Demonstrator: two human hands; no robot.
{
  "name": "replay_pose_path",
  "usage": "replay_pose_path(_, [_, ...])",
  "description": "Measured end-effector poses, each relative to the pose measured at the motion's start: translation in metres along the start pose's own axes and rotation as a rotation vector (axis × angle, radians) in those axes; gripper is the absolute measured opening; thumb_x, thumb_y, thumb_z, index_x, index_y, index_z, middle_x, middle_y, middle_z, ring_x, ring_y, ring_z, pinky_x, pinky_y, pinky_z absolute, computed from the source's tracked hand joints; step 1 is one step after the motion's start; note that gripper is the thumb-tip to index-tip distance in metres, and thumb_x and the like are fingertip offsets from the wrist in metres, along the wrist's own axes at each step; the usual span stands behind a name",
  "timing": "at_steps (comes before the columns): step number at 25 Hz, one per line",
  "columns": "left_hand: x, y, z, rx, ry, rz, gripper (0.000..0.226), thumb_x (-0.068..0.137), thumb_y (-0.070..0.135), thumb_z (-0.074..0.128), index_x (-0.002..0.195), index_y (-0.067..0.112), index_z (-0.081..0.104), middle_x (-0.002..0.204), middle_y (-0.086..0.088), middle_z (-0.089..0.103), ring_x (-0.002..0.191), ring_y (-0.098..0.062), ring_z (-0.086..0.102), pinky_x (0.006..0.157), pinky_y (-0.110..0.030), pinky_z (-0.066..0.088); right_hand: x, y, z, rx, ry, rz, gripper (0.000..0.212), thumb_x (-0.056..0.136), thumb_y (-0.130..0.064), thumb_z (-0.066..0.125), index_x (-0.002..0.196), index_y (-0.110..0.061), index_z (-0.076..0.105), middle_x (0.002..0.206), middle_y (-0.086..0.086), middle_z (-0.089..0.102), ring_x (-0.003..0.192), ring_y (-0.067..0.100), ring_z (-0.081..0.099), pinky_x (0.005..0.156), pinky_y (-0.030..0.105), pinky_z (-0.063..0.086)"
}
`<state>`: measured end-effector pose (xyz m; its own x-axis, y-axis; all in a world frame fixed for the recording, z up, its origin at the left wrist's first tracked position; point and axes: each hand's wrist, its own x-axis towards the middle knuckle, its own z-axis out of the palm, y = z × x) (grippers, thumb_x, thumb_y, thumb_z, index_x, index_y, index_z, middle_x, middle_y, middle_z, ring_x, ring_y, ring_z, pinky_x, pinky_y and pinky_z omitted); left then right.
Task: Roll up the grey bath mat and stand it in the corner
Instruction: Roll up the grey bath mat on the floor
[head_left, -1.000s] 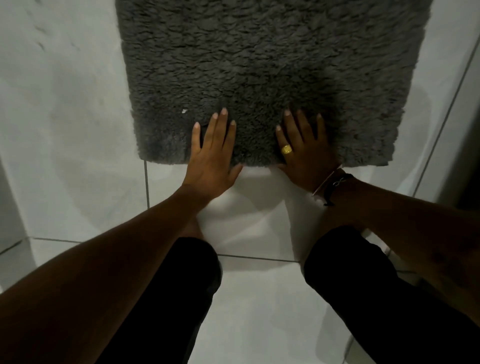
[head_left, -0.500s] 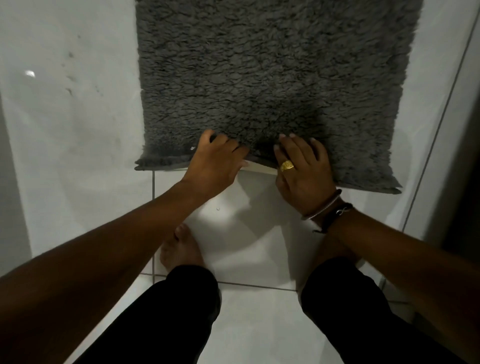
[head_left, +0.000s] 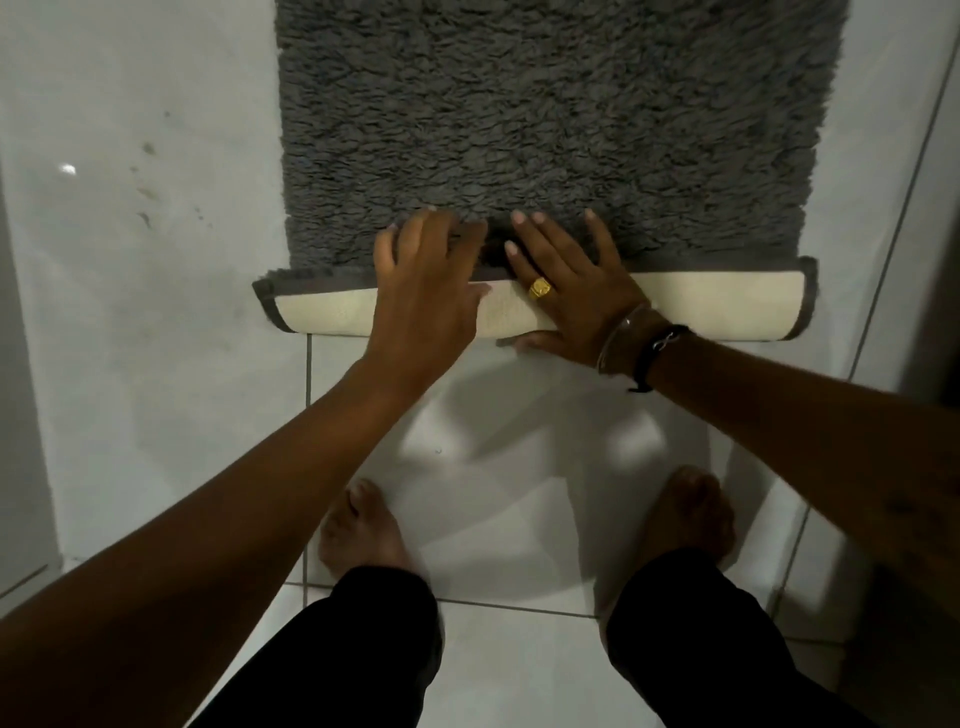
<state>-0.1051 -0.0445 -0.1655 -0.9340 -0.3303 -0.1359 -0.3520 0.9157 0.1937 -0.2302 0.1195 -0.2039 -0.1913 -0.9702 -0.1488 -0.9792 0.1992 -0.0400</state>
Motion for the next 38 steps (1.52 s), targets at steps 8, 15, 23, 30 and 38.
replay_pose_path(8, [0.008, -0.005, 0.021, 0.015, -0.031, 0.065, 0.061, 0.097, 0.043, 0.043, 0.142, 0.003, 0.048, 0.152, -0.022, 0.044, 0.143, -0.037, 0.036, 0.114, -0.062, 0.021, 0.041, 0.048, -0.031, 0.189, -0.214, 0.414, 0.132, 0.062, -0.092, 0.047, 0.154, -0.003, 0.016, 0.165, 0.016, 0.015, 0.151, 0.031, 0.018, 0.119, 0.062, 0.011])
replay_pose_path(15, [0.114, -0.016, -0.011, 0.117, -0.061, -0.066, 0.063, 0.104, 0.046, 0.02, 0.109, 0.007, 0.069, 0.108, -0.016, 0.072, 0.102, -0.034, 0.063, 0.099, -0.046, 0.039, 0.03, 0.001, -0.04, 0.251, 0.134, 0.472, 0.08, 0.093, -0.056, 0.043, 0.15, -0.001, 0.032, 0.159, 0.021, 0.03, 0.147, 0.035, 0.029, 0.115, 0.061, 0.021])
replay_pose_path(23, [0.133, -0.001, -0.035, 0.023, -0.08, 0.01, 0.063, 0.101, 0.045, 0.033, 0.151, 0.006, 0.033, 0.161, -0.022, 0.027, 0.149, -0.037, 0.021, 0.12, -0.056, 0.014, 0.133, 0.11, -0.063, 0.019, -0.132, 0.535, 0.079, 0.097, -0.064, 0.024, 0.151, -0.007, 0.03, 0.16, 0.017, 0.03, 0.147, 0.034, 0.03, 0.118, 0.064, 0.017])
replay_pose_path(30, [0.211, -0.021, -0.038, 0.011, 0.073, -0.041, 0.055, 0.1, 0.047, 0.042, 0.128, 0.003, 0.06, 0.127, -0.024, 0.064, 0.121, -0.038, 0.057, 0.108, -0.053, 0.037, 0.12, 0.092, -0.067, 0.19, 0.245, 0.938, 0.069, 0.097, -0.054, 0.041, 0.149, -0.011, 0.031, 0.161, 0.015, 0.027, 0.147, 0.031, 0.027, 0.116, 0.06, 0.02])
replay_pose_path(38, [0.3, -0.018, -0.074, 0.048, 0.017, -0.417, 0.058, 0.104, 0.044, 0.025, 0.131, 0.002, 0.056, 0.14, -0.021, 0.056, 0.133, -0.036, 0.047, 0.117, -0.052, 0.027, 0.164, 0.218, -0.075, 0.347, 0.037, 0.607, 0.079, 0.097, -0.057, 0.037, 0.155, -0.008, 0.018, 0.165, 0.017, 0.015, 0.152, 0.033, 0.016, 0.12, 0.06, 0.008])
